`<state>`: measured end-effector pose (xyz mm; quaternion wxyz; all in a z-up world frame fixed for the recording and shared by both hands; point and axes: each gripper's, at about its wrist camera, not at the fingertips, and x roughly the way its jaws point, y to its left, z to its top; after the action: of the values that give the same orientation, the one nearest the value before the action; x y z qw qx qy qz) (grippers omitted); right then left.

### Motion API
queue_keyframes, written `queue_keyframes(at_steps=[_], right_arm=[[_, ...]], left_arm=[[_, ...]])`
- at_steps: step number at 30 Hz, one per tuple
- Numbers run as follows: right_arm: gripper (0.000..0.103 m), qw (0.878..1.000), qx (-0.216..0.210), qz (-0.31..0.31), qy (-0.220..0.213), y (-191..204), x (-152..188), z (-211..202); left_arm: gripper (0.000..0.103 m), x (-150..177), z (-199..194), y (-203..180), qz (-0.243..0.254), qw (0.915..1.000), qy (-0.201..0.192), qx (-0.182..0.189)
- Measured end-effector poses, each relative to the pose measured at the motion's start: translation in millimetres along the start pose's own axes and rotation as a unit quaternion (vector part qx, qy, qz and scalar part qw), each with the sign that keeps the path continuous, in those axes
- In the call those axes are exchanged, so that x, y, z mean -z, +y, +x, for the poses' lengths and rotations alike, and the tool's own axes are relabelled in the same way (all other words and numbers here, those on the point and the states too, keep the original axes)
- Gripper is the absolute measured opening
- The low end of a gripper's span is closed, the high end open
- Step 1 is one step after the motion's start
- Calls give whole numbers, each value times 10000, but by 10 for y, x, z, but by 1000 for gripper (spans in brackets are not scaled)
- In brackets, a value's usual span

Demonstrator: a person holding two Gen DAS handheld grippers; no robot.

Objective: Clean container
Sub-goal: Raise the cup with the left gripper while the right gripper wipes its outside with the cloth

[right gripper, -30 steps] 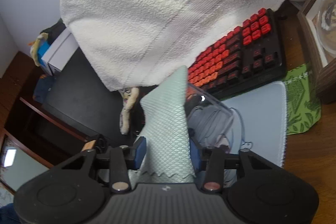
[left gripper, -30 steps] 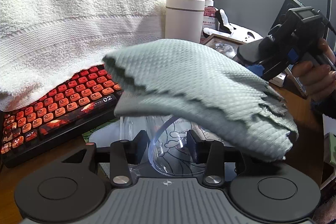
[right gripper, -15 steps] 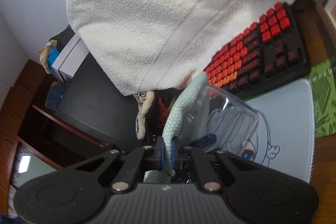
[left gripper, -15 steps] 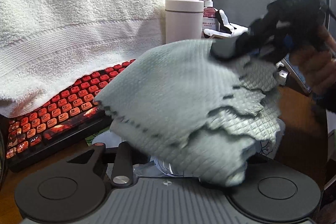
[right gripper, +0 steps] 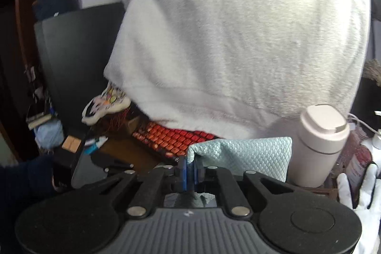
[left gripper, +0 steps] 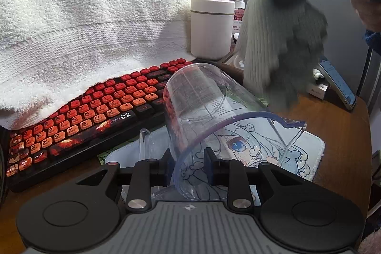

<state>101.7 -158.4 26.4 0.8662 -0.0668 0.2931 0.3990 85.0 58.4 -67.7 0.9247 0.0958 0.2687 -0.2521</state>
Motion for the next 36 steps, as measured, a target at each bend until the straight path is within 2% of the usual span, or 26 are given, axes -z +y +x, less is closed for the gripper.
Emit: queue_keyframes(at_steps=[4, 7, 12, 15, 19, 22, 26, 29, 31, 33, 34, 35, 36], right_arm=[[5, 9984, -254, -292, 401, 258, 116, 426], [5, 9979, -571, -71, 306, 339, 219, 520], [5, 9953, -867, 410, 131, 317, 331, 558], [6, 9950, -820, 569, -31, 339, 397, 546], [5, 9995, -140, -277, -19, 638, 442, 503], [5, 9964, -23, -795, 301, 729, 385, 486], [6, 9970, -141, -607, 462, 664, 259, 559], [8, 9988, -170, -265, 381, 631, 263, 576], [15, 9997, -58, -38, 215, 622, 305, 558], [31, 9994, 314, 111, -125, 661, 354, 545], [37, 9981, 510, 182, -302, 683, 379, 539], [48, 9959, 731, 240, -473, 716, 404, 541], [53, 9930, 949, 309, -633, 753, 436, 568]], left_arm=[[26, 5, -13, -15, 50, 10000, -41, -8], [26, 7, -14, -5, 29, 10000, -40, -2], [26, 6, -20, 11, -18, 10000, -67, 40], [26, 5, -23, 20, -72, 9999, -92, 76], [26, 5, -28, -1, -50, 9999, -123, 56], [26, 3, -21, 1, -83, 9999, -103, 41], [26, 2, -14, 21, -177, 9998, -80, -2], [26, 5, -28, 22, -210, 9997, -109, 13], [26, 6, -30, 22, -214, 9997, -112, 26], [26, 7, -31, 22, -217, 9997, -113, 38], [26, 7, -31, 22, -219, 9997, -114, 44], [26, 7, -32, 22, -220, 9997, -114, 50], [26, 8, -32, 22, -221, 9997, -115, 57]])
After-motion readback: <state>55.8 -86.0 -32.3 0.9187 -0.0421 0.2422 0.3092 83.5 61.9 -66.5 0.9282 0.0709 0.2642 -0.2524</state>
